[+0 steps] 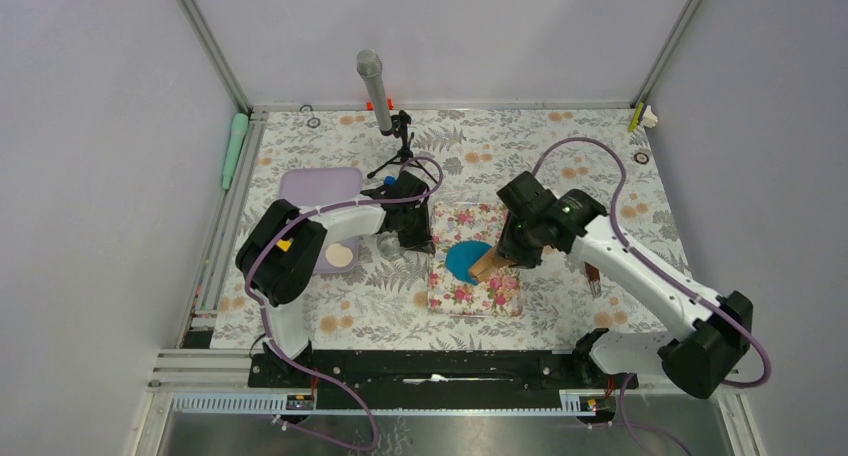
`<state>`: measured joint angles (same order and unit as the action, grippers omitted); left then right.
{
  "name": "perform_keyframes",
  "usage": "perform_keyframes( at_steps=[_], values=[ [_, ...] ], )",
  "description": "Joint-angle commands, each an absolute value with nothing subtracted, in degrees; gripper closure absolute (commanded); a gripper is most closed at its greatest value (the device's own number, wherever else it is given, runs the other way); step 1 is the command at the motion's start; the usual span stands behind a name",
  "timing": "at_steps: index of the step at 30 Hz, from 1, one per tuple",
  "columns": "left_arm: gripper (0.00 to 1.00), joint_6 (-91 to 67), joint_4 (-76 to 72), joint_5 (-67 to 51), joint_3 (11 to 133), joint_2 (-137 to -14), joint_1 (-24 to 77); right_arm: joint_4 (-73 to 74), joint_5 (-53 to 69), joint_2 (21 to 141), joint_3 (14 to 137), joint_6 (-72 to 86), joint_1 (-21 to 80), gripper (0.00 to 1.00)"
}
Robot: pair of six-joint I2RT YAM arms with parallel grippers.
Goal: Roll out the dumpling wrappers from the dough
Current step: Flatten out the dough on the work surface.
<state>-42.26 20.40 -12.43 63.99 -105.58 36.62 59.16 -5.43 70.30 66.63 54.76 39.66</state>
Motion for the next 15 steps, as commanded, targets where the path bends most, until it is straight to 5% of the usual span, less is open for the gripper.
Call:
perform_keyframes(
  at_steps=[1, 15],
  values=[
    [1.00, -41.1, 19.9, -11.2, 65.4, -104.4, 36.2, 51.0, -6.1, 74.6, 67.3, 51.5, 39.5, 1.00],
    [1.00, -41.2, 19.5, -11.1, 64.3, -103.0, 36.2, 47.4, -4.0, 74.3, 50.9, 51.5, 34.2, 1.00]
  ],
)
